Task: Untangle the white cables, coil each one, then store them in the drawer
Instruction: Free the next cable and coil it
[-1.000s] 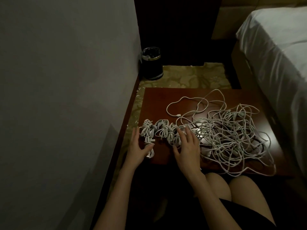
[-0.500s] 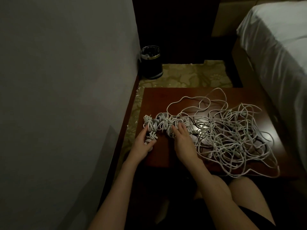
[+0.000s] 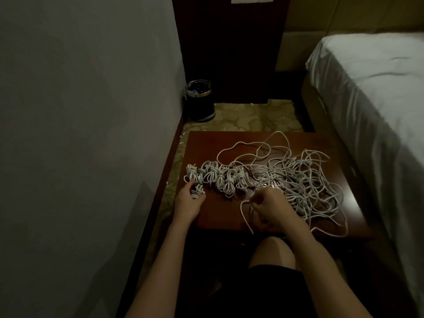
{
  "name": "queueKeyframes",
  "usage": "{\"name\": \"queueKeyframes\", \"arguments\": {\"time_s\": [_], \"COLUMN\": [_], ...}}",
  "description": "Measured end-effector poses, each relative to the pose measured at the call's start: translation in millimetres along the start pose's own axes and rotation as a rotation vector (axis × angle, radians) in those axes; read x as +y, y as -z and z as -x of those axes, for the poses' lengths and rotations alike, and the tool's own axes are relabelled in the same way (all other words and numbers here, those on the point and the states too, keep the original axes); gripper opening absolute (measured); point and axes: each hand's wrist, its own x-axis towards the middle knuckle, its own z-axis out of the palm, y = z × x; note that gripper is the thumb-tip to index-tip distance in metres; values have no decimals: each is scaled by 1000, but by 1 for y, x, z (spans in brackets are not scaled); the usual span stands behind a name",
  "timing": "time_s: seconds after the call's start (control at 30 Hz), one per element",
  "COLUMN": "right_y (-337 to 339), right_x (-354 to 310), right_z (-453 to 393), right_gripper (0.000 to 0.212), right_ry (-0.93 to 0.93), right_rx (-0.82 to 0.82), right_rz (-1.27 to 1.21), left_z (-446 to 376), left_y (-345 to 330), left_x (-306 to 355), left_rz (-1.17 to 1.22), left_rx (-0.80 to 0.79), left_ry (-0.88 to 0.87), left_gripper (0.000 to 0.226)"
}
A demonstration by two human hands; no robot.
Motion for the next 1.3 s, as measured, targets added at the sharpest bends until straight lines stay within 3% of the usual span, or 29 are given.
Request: {"name": "queueKeyframes", "arguments": {"time_s": [0.13,0.3,0.47,0.57,0.7,0.8,0.9,1.03,1.13,1.2,1.3], "right_y": [-10,-2,40,73,119,146,165,177,173,160,136], "right_x": [9,8,-2,-8,-17,-23,-27,-27,-2,17,22], "right_z": [9,12,16,18,29,38,43,47,44,41,41], "right_gripper": [17,21,18,15,14,10,9,14,31,40,27], "right_ry": [-87,-82,71,166,237,310,364,399,249,115,83], "right_rx": [-17,-4,232,305,261,283,316,362,409,335,113], "right_rz": [123,223,167,121,-18,-210,-508,-723,-776,-713,-745], "left_z": [17,37,54,61,63,71,76,74,74,73,69], "left_y": [-7,-26,-58,-80,-103,-115,-119,-121,-111,-103,-99], "left_x": [16,37,67,91,118,137,147,151,170,189,210], "left_rz": [-81,-124,-93,-33,160,349,216,159,270,332,368], "left_rx": [44,-51,-327,-369,-375,-441,-487,-459,-446,-431,-418], "left_ry": [-67,-220,-393,-434,-452,-427,-452,-444,-415,-411,-464], "left_gripper": [56,49,56,56,38,10,23,31,37,36,37]}}
